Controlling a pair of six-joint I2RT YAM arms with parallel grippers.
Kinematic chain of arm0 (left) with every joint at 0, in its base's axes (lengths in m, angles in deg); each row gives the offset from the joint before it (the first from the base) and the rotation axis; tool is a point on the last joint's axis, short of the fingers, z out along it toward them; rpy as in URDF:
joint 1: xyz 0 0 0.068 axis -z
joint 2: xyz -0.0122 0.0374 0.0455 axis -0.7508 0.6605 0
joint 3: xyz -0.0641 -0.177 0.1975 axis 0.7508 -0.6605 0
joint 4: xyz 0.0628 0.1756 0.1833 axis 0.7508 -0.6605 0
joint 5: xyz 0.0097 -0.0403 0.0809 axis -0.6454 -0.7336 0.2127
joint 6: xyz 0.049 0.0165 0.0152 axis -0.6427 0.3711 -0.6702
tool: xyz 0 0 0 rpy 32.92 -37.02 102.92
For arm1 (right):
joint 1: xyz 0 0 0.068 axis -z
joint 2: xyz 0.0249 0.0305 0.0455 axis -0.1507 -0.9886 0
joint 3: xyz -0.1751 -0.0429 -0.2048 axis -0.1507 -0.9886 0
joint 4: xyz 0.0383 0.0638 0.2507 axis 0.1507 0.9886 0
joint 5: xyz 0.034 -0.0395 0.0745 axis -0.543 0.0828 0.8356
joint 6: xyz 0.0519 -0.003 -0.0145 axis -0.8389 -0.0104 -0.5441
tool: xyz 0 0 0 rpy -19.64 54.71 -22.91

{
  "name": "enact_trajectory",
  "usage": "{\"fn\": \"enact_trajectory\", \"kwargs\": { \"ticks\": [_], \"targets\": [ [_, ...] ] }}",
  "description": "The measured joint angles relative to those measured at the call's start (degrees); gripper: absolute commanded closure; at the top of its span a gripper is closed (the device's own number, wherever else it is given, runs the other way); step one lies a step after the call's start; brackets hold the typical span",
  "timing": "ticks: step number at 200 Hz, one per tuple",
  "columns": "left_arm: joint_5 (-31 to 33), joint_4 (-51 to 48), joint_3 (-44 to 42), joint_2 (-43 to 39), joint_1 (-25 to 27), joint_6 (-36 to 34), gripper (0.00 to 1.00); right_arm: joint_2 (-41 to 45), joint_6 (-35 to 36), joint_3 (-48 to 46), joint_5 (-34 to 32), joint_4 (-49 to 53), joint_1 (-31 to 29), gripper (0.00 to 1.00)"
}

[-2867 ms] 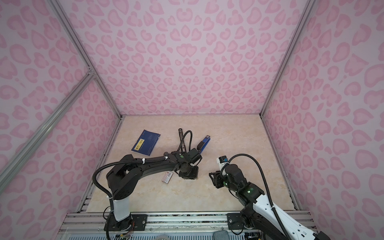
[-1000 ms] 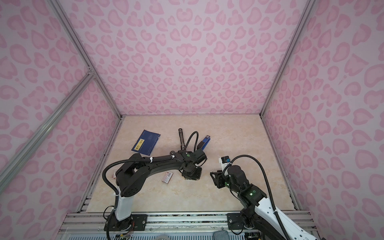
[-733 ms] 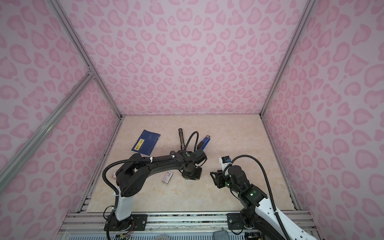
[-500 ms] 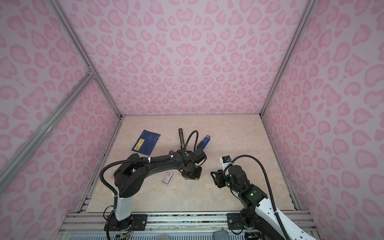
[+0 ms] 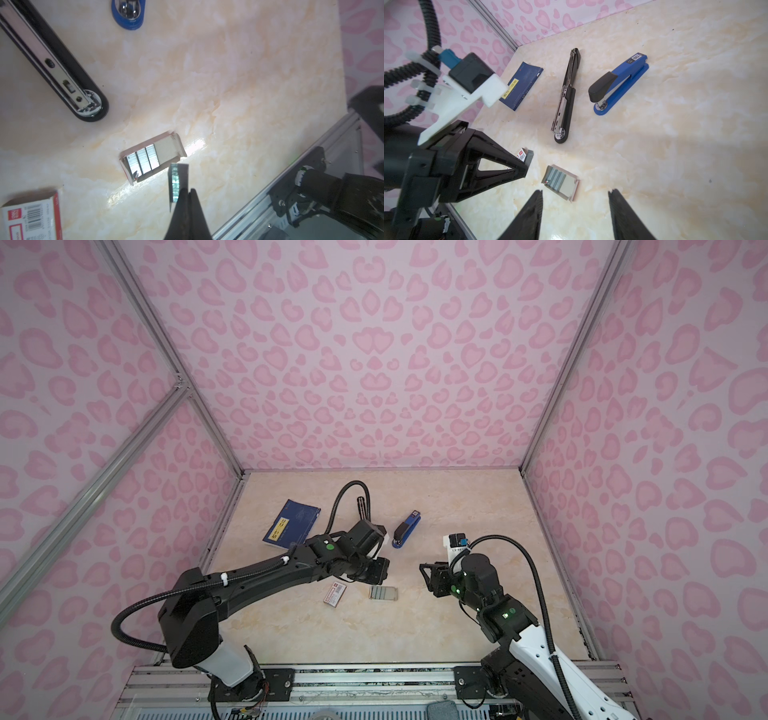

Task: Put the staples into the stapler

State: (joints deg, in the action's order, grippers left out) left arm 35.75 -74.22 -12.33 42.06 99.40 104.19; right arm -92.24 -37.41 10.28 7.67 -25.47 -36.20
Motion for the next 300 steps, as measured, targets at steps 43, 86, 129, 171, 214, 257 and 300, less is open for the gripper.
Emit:
{"fn": "enact_trajectory", "kwargs": {
  "ticks": [43,86,129,171,214,257,300],
  "targets": [
    [-9.8,13.2,-9.1,-11.8,-6.4,-2.1,0.97,-8.0,-5.8,4.1,11.9,-10.7,8.3,0.45],
    [-18.1,23.3,-13.4,-18.8,-9.7,-2.9,0.97,-16.5,-11.7,9.0,24.9,-25.5,9.0,0.44],
    [-25.4,31.2,-15.2,-23.3,-9.8,-2.9,0.97,-19.4,-20.0,9.4,35.1,-39.9,8.2,0.45],
    [-29.7,37.0,-16.2,-24.5,-9.8,-1.3,0.97,-20.3,-24.2,9.6,40.9,-48.2,5.7,0.46],
    [-32.7,40.7,-16.7,-24.5,-9.8,0.2,0.97,-22.3,-27.5,9.6,43.2,-55.3,3.2,0.49],
    [-34.1,42.9,-17.5,-25.1,-9.8,1.6,0.97,-23.8,-30.2,9.7,45.7,-60.0,1.6,0.52],
    [-34.5,43.3,-17.7,-25.3,-9.8,2.3,0.97,-24.1,-31.7,9.5,47.5,-62.8,0.8,0.56]
  ]
}}
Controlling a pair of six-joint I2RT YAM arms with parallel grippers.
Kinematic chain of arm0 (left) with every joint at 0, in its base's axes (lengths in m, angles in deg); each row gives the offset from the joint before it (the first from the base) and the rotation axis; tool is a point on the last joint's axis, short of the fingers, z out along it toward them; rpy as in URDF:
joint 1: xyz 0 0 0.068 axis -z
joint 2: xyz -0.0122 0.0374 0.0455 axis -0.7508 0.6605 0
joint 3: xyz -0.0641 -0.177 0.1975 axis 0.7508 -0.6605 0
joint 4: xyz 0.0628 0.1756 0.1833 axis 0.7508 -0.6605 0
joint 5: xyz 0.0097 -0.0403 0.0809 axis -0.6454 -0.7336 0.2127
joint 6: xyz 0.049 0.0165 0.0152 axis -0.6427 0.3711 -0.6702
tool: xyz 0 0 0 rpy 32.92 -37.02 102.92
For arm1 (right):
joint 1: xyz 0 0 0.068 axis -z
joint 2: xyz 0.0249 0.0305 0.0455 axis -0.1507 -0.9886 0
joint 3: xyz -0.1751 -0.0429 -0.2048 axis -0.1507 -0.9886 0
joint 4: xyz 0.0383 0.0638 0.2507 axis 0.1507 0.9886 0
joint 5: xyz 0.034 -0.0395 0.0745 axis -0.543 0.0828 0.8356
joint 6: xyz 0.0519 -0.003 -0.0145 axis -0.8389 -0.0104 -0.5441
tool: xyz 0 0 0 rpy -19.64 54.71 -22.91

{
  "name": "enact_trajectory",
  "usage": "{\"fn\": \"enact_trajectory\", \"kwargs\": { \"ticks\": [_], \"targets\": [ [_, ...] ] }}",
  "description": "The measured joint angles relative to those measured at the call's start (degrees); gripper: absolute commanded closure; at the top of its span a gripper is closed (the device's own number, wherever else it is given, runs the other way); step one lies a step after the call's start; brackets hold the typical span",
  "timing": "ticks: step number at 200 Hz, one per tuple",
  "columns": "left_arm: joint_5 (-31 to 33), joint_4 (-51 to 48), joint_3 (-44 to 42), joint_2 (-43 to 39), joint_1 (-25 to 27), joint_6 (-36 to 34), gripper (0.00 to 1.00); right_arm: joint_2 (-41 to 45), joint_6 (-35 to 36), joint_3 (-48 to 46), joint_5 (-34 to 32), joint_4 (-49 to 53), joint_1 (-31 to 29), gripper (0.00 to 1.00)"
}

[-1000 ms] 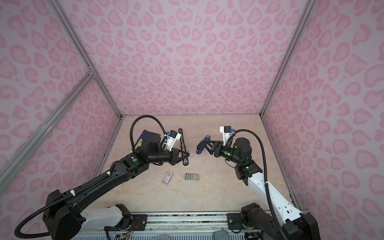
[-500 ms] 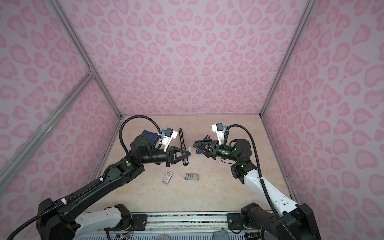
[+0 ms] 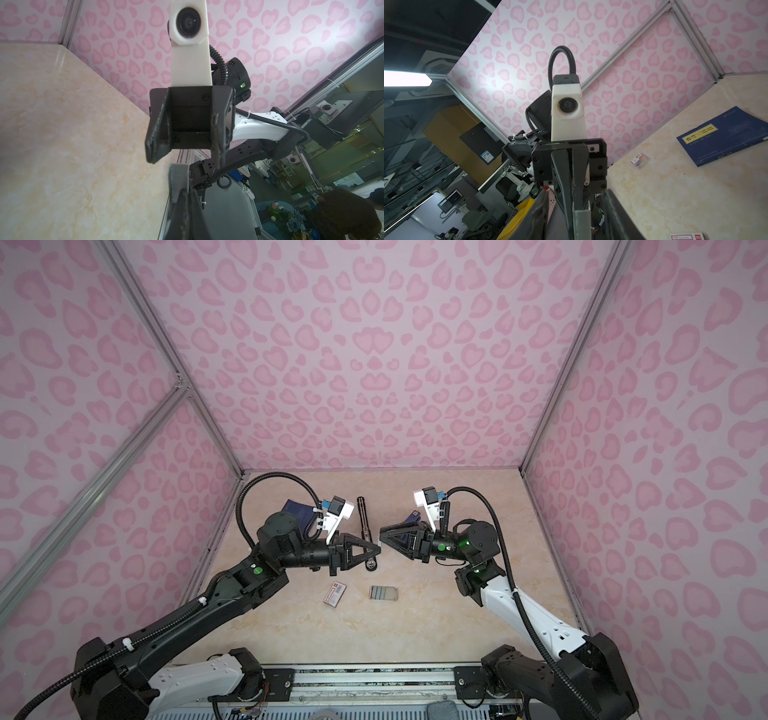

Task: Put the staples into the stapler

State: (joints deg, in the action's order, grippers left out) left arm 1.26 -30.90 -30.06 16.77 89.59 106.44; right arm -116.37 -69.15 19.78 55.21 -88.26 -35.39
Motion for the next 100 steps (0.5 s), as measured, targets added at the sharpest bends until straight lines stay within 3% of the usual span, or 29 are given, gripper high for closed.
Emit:
{"fn": "enact_trajectory", "kwargs": {
  "ticks": [100],
  "targets": [
    [-1.3,1.1,0.0,0.2,0.0,0.9,0.97,-0.6,-0.9,-0.4,1.5,-1.6,-0.8,0.71]
  ]
}}
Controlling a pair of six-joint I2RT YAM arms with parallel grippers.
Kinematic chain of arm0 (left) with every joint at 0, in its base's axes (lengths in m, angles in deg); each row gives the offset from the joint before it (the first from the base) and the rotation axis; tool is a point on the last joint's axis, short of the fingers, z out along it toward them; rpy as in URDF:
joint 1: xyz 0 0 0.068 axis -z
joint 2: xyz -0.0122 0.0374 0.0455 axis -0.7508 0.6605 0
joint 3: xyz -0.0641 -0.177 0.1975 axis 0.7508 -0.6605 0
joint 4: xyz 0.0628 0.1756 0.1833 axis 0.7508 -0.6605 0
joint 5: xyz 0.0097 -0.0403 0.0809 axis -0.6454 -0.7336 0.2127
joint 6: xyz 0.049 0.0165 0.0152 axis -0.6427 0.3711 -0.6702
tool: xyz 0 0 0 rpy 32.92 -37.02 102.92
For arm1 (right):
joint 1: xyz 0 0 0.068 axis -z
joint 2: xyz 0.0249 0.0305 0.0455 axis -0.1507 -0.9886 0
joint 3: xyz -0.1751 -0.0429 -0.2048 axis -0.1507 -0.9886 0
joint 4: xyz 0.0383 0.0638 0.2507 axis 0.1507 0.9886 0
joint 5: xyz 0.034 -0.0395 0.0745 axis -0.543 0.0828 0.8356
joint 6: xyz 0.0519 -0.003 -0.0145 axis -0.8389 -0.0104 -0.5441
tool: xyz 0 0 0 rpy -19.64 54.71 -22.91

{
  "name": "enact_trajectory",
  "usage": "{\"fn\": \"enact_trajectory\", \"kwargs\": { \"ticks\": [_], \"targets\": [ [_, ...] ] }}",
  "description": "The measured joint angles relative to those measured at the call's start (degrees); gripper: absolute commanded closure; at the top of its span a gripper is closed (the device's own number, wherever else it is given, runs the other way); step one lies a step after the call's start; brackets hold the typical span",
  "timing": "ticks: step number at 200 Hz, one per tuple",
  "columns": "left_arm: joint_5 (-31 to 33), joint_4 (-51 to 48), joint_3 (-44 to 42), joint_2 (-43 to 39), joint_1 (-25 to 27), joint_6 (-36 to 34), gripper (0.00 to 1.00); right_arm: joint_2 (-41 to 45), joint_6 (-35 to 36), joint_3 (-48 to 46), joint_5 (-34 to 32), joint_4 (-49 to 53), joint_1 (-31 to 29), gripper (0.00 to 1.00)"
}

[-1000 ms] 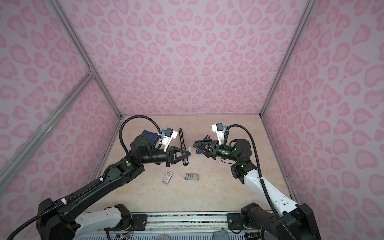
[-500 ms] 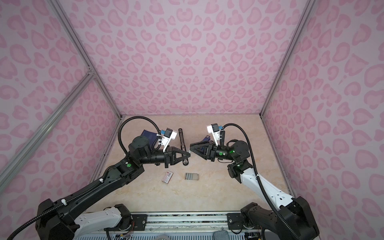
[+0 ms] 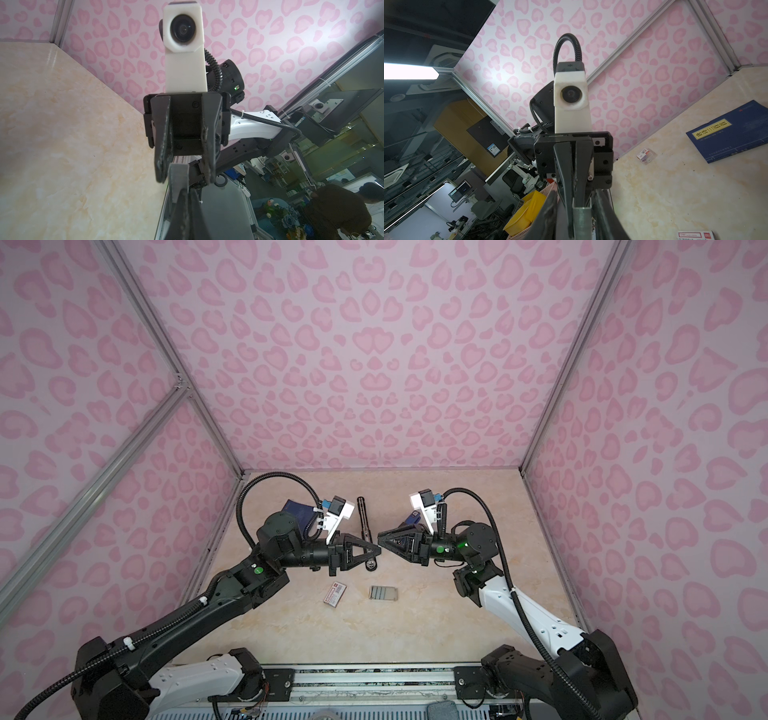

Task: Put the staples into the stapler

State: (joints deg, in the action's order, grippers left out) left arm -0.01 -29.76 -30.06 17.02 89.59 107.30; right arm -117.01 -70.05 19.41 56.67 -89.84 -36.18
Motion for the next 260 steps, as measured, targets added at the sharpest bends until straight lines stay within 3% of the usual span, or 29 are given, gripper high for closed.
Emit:
{"fn": "enact_trajectory", "kwargs": {
  "ticks": [53,90,128,171,186,227,260],
  "targets": [
    [-0.4,0.4,-0.1,0.0,0.0,0.2,0.97,-0.1,0.0,-0.5,0.2,-0.3,0.0,0.82],
    [-0.4,0.4,-0.2,0.0,0.0,0.6,0.97,-0.1,0.0,-0.8,0.2,-0.4,0.0,0.85],
    [-0.2,0.4,-0.2,0.0,0.0,0.6,0.7,0.7,1.5,-0.8,0.0,0.9,0.2,0.85],
    [2.6,-0.4,-2.4,-2.0,-0.9,0.5,0.65,2.6,5.9,-0.3,-1.0,7.7,1.9,0.84],
    [4.1,-1.0,-4.0,-3.8,-2.0,0.4,0.55,2.8,8.1,0.5,-1.6,10.9,2.5,0.84],
    [16.5,-9.7,-8.9,-10.5,-5.9,0.4,0.33,1.3,17.7,4.7,-5.6,24.1,2.6,0.84],
    [30.3,-20.4,-11.6,-13.6,-8.4,0.6,0.32,-3.8,24.9,9.3,-11.6,34.7,1.7,0.83]
  ]
}}
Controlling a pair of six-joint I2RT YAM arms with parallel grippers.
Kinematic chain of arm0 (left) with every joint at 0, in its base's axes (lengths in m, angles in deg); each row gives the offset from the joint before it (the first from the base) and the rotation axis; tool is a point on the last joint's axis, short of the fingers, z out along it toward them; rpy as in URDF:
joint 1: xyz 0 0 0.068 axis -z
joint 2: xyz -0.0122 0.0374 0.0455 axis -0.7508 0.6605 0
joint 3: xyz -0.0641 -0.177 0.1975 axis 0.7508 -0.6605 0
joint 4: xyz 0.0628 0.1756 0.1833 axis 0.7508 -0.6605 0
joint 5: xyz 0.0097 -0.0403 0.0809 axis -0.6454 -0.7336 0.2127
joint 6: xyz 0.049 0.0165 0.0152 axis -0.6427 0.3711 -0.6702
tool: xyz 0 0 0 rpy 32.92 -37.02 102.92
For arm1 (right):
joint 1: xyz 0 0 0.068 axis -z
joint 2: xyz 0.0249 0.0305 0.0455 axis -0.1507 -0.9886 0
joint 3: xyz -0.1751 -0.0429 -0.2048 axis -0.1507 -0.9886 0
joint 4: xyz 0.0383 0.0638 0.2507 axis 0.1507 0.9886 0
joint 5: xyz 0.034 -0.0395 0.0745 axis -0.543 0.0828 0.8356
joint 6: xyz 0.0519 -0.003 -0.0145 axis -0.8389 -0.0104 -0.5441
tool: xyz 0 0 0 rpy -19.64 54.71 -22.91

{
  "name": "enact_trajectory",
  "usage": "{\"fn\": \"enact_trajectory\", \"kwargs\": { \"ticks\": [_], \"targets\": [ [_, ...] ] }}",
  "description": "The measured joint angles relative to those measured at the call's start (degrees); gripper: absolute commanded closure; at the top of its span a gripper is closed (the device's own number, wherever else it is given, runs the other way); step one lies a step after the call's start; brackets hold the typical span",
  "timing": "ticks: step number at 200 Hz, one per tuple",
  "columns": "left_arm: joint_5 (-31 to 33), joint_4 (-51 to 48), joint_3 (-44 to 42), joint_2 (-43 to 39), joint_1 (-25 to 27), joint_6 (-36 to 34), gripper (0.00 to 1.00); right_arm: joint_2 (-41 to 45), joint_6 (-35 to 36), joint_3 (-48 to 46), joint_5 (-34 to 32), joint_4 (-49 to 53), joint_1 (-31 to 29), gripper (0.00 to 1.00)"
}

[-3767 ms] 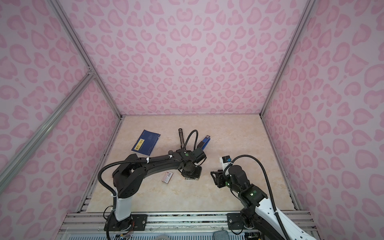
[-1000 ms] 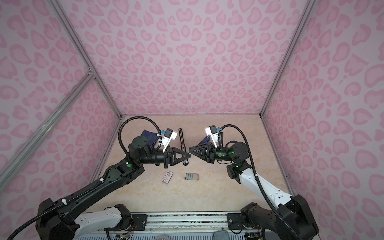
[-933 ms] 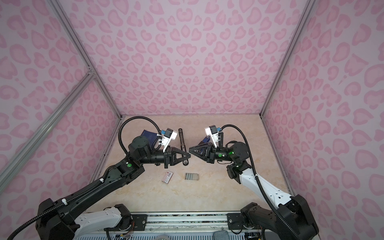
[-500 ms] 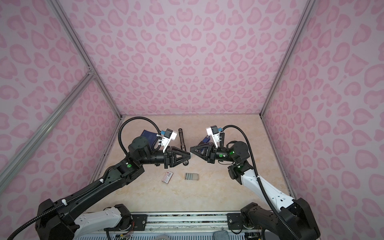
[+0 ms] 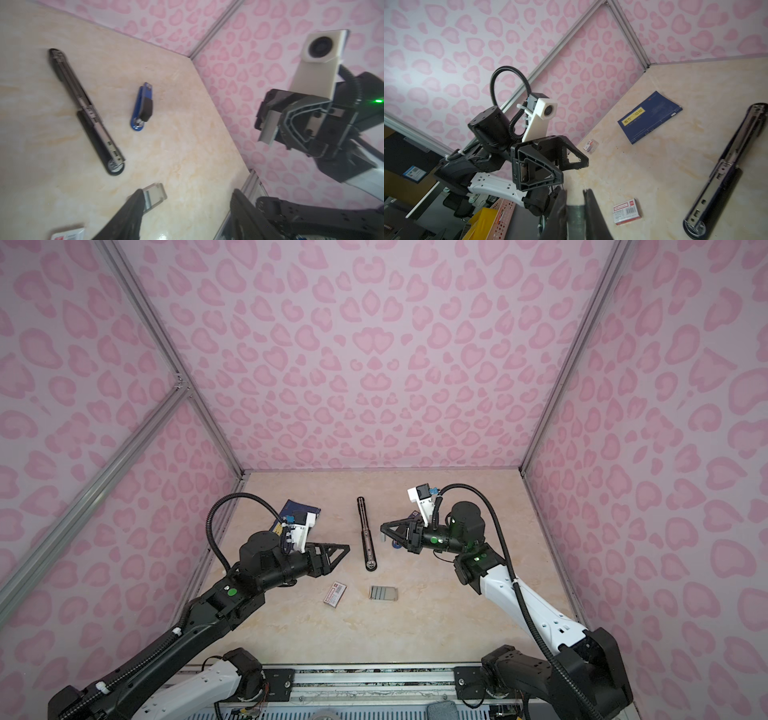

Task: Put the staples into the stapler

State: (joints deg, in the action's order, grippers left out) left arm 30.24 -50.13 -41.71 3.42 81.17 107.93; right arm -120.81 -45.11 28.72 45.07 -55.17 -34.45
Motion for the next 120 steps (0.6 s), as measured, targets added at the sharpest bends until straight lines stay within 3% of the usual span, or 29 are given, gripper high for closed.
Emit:
{"fn": "enact_trajectory", "kwargs": {
  "ticks": [32,120],
  "targets": [
    [7.3,-6.6,-2.6,0.5,-1.4,1.8,0.31,-6.9,6.3,5.6,-7.0,8.9,-2.6,0.83],
    [12.3,-6.2,-4.2,6.4,-1.6,2.4,0.31,-25.4,13.6,18.6,-26.7,20.8,-8.1,0.82]
  ]
}}
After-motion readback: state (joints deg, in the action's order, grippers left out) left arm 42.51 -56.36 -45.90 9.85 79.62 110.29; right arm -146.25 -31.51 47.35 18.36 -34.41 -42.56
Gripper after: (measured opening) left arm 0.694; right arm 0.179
